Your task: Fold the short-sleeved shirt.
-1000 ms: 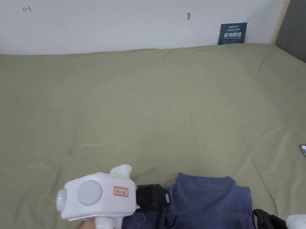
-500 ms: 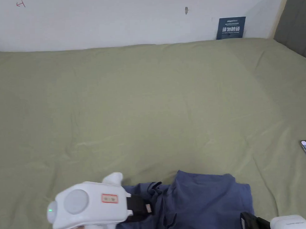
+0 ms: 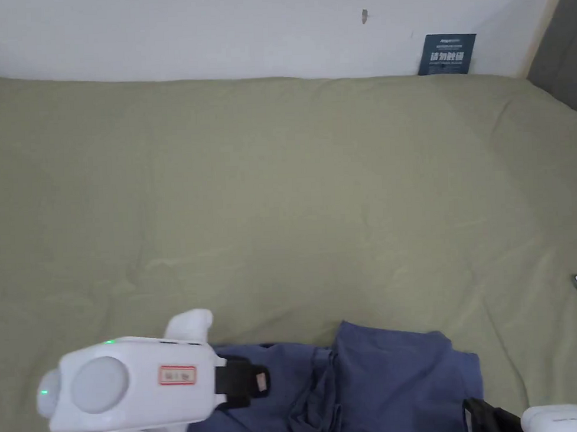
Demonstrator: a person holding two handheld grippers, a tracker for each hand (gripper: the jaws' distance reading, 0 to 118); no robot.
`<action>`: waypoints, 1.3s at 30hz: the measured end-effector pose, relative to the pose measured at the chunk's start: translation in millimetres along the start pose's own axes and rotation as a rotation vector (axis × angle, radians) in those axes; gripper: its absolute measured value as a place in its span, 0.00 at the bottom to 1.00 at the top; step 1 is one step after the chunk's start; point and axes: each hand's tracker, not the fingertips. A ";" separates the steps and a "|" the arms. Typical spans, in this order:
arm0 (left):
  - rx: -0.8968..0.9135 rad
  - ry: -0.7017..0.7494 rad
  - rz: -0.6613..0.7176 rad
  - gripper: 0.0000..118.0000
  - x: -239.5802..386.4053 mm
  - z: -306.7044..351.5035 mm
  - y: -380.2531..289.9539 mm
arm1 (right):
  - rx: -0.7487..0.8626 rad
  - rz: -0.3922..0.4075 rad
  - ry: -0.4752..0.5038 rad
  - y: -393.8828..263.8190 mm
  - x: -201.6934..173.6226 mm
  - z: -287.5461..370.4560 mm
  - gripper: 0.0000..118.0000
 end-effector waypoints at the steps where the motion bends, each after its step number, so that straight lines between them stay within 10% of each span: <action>1: 0.028 0.018 0.035 0.00 -12.3 18.7 2.0 | 0.009 0.010 0.002 1.1 -4.3 -1.6 0.00; 11: 0.026 0.034 0.201 0.05 -115.3 64.6 2.9 | 0.029 0.053 0.045 10.7 -32.2 -10.3 0.00; 12: 0.025 0.035 0.208 0.19 -117.0 62.0 2.1 | 0.028 0.056 0.046 10.5 -33.5 -10.5 0.00; 14: 0.016 -0.038 0.192 0.89 -125.4 52.5 2.7 | 0.017 0.065 0.050 9.9 -35.5 -11.6 0.00; 17: -0.039 -0.165 0.290 1.00 -137.7 28.5 3.9 | 0.000 0.070 0.052 9.5 -37.1 -12.9 0.00; 26: -0.080 -0.389 0.387 0.91 -139.0 -26.9 3.1 | -0.030 0.082 0.033 6.3 -38.7 -12.7 0.00; 27: -0.072 -0.363 0.407 0.73 -137.7 -28.0 3.0 | -0.033 0.083 0.031 6.0 -38.6 -12.7 0.00; 28: -0.079 -0.303 0.427 0.17 -139.2 -29.6 2.8 | -0.035 0.085 0.031 5.6 -38.5 -12.6 0.00; 29: -0.099 -0.214 0.443 0.09 -142.0 -37.1 1.1 | -0.038 0.087 0.029 5.3 -38.7 -12.7 0.00; 39: 0.037 -0.150 0.443 0.09 -151.2 34.9 -6.0 | -0.017 0.098 0.054 9.7 -42.1 -10.6 0.00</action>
